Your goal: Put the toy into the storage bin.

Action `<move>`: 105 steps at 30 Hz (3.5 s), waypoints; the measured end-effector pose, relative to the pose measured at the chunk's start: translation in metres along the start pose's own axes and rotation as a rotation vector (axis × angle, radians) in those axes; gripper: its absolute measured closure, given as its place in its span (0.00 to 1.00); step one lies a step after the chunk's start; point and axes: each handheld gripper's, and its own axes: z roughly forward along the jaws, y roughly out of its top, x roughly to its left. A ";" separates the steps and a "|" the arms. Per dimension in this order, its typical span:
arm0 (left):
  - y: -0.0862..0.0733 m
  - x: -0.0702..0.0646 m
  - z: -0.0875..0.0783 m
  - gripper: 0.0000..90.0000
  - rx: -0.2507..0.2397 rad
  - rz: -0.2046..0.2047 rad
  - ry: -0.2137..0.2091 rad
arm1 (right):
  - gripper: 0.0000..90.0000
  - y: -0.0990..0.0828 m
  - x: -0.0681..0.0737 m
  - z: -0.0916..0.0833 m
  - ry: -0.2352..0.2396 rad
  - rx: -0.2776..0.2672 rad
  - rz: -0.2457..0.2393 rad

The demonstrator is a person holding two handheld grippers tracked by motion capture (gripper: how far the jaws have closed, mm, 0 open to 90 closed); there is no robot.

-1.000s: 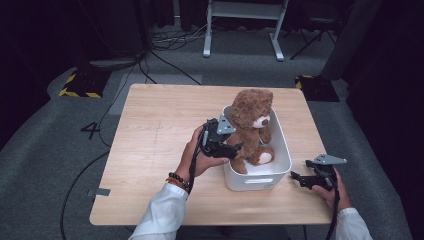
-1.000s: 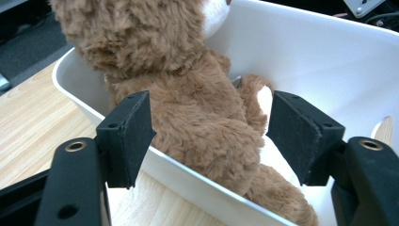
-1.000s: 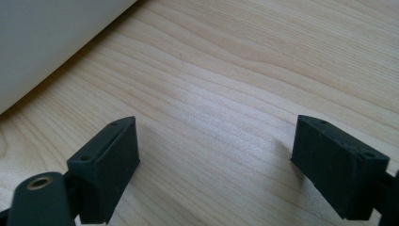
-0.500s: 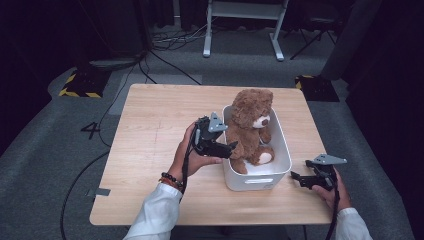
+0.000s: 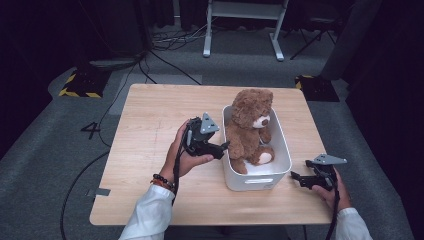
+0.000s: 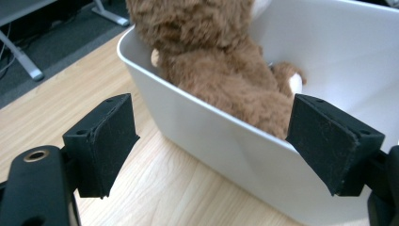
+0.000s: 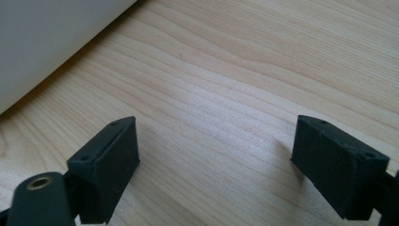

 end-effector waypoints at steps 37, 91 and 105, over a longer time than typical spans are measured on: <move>-0.055 0.022 -0.012 0.18 0.119 0.018 0.096 | 0.17 0.000 0.000 0.000 0.000 0.000 0.000; -0.154 0.032 0.002 0.19 0.304 -0.034 0.107 | 0.17 0.000 0.000 0.000 -0.001 0.000 0.000; -0.179 0.038 -0.005 0.19 0.279 -0.108 0.088 | 0.17 0.000 0.000 0.000 -0.001 0.000 0.000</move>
